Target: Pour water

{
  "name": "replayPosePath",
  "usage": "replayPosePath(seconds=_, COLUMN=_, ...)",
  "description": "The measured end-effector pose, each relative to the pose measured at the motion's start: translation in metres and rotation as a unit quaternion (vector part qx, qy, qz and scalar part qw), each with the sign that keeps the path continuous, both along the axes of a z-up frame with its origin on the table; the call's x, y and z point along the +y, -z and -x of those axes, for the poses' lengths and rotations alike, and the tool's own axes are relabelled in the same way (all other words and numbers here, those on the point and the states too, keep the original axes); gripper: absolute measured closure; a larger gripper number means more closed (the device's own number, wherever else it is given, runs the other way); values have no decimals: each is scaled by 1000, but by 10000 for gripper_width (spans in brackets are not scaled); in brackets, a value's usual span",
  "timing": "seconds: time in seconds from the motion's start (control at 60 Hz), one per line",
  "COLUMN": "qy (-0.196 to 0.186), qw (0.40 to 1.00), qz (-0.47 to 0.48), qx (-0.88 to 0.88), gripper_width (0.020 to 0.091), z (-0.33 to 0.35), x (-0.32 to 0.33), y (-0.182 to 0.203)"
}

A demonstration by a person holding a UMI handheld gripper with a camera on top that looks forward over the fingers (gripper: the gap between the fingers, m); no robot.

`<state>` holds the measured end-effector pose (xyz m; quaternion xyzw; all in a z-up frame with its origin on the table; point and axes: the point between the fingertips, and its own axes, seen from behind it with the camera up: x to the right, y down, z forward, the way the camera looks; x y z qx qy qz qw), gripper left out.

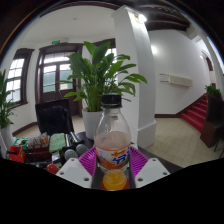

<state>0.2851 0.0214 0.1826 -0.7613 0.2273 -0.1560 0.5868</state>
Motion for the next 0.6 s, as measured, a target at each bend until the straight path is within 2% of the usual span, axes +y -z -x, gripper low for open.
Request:
replayPosePath(seconds=0.133, qy=1, qw=1000, qz=13, qx=-4, gripper_width=576, z=0, x=-3, y=2)
replayPosePath(seconds=0.217, qy=-16, qw=999, qz=37, qx=10, gripper_width=352, z=11, x=-5, y=12)
replayPosePath(seconds=0.233, qy=-20, qw=999, qz=41, qx=12, gripper_width=328, z=13, x=-7, y=14)
replayPosePath(seconds=0.35, qy=-40, qw=997, qz=63, qx=6, gripper_width=260, z=27, x=-25, y=22)
replayPosePath(seconds=0.6, qy=-99, qw=989, qz=111, qx=1, gripper_width=262, z=92, x=-112, y=35)
